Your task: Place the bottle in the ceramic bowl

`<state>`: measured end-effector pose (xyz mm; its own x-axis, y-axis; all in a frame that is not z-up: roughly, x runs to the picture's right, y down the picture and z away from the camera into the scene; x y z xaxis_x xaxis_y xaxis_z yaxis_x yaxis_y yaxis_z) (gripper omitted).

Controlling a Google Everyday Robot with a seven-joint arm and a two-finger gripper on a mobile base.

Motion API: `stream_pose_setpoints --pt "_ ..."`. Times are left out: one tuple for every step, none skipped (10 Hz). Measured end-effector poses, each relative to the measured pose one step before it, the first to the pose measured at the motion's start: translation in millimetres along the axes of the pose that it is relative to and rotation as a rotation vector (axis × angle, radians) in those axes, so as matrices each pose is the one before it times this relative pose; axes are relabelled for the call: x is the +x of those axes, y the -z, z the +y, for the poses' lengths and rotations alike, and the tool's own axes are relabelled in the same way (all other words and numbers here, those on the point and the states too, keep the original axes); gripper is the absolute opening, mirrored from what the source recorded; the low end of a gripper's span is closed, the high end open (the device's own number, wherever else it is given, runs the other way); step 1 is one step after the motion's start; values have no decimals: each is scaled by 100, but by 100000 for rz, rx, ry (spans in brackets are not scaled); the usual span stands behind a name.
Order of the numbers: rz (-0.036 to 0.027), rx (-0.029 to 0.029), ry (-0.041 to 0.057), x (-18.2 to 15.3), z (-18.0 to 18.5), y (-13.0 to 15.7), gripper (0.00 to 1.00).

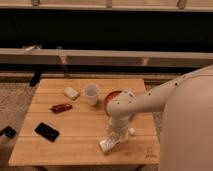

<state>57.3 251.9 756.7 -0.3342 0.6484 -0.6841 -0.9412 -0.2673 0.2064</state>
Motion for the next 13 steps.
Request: stream_pose_setpoints --pt "1055 -335 -387 -99 -18 -457 65" --pt "632 -37 -257 -173 -194 -339 65" --pt "318 -354 -300 -136 -52 -144 65" --pt "801 207 227 -109 66 -279 65" --pt "208 3 504 -52 235 -127 65" --pt "267 52 621 -61 301 -171 65" --pt "305 -12 312 -65 152 -132 65" --pt "798 -343 307 -108 234 -280 65" --pt "608 -142 -80 -54 115 -195 65" --pt "1140 7 -312 -31 17 -265 65" --pt "1254 117 -412 -46 -49 -248 62" --pt "748 37 -398 -49 7 -96 56" --pt "1107 179 -677 -14 -102 10 46"
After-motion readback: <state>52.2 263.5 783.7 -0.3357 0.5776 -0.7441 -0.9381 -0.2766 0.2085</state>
